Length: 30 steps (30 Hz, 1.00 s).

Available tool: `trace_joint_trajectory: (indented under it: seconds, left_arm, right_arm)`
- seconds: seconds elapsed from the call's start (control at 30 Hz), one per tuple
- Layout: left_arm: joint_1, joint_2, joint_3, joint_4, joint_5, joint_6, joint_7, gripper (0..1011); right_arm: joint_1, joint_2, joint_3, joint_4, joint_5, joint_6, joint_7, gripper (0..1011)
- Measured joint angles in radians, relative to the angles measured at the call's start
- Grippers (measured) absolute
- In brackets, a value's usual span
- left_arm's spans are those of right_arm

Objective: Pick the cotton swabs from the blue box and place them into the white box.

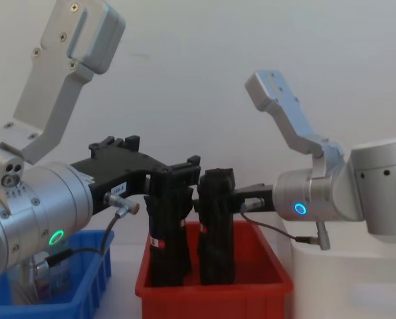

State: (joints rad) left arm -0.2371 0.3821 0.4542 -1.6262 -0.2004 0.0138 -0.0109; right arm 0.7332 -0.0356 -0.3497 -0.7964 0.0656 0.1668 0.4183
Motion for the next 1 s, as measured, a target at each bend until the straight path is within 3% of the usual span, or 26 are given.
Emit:
trace_joint_trajectory:
  seconds: [0.3,0.53,0.6,0.63,1.0]
  left_arm:
    - [0.000,0.000,0.000,0.000,0.000,0.000,0.000,999]
    - [0.000,0.000,0.000,0.000,0.000,0.000,0.000,1000]
    - [0.000,0.000,0.000,0.000,0.000,0.000,0.000,1000]
    - [0.000,0.000,0.000,0.000,0.000,0.000,0.000,1000]
    - [0.000,0.000,0.000,0.000,0.000,0.000,0.000,999]
  right_arm:
    - [-0.036,0.021,0.020,-0.111,0.051,-0.018,0.007,435]
    - [-0.075,0.047,0.048,-0.246,0.114,-0.033,0.004,435]
    - [-0.077,0.049,0.050,-0.255,0.118,-0.035,0.002,435]
    - [-0.089,0.058,0.059,-0.298,0.131,-0.042,-0.006,435]
    - [-0.136,0.097,0.090,-0.451,0.124,-0.066,-0.083,435]
